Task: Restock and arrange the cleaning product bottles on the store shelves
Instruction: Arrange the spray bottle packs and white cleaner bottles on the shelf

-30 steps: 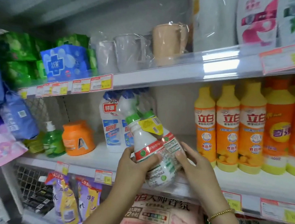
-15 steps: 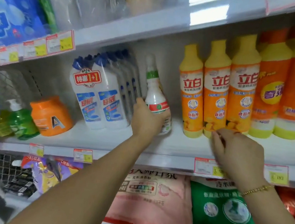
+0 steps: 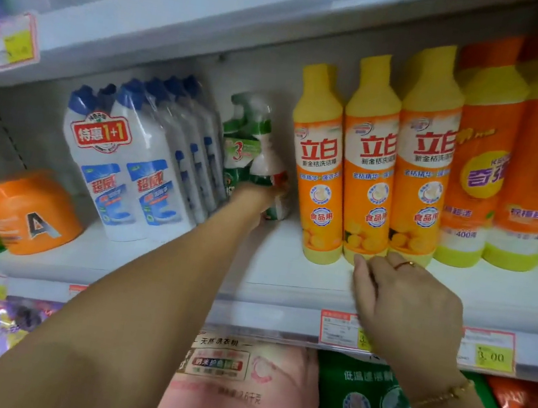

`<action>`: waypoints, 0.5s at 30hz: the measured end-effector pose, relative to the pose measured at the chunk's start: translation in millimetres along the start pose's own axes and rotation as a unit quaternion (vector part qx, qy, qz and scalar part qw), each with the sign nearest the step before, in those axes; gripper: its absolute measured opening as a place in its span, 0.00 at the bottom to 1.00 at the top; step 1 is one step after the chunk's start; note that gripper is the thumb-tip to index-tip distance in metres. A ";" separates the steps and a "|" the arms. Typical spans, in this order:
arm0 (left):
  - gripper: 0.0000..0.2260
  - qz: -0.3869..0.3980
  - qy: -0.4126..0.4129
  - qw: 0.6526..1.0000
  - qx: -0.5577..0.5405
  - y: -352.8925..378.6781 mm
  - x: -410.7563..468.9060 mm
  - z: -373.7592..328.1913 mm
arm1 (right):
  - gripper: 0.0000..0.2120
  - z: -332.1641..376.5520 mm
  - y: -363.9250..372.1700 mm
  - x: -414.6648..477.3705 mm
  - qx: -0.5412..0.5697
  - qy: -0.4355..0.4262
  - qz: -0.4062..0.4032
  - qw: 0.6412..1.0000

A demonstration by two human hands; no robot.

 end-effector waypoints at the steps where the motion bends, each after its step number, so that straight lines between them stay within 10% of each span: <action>1: 0.17 0.006 -0.009 1.000 -0.013 4.6 5.2 -0.3 | 0.20 0.5 0.6 -0.6 -0.009 -0.005 -0.006 1.000; 15: 0.14 0.083 -0.050 0.993 -0.068 25.0 32.4 -11.4 | 0.19 0.6 3.7 -3.4 0.018 -0.013 -0.021 1.000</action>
Point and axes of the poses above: each hand's wrist, its own x-axis towards the middle knuckle, its own y-axis out of the palm, z = x × y, the point moved 7 cm from there along x, towards the middle knuckle, and after that the axes turned 5 degrees about -z, right-handed, at the moved point
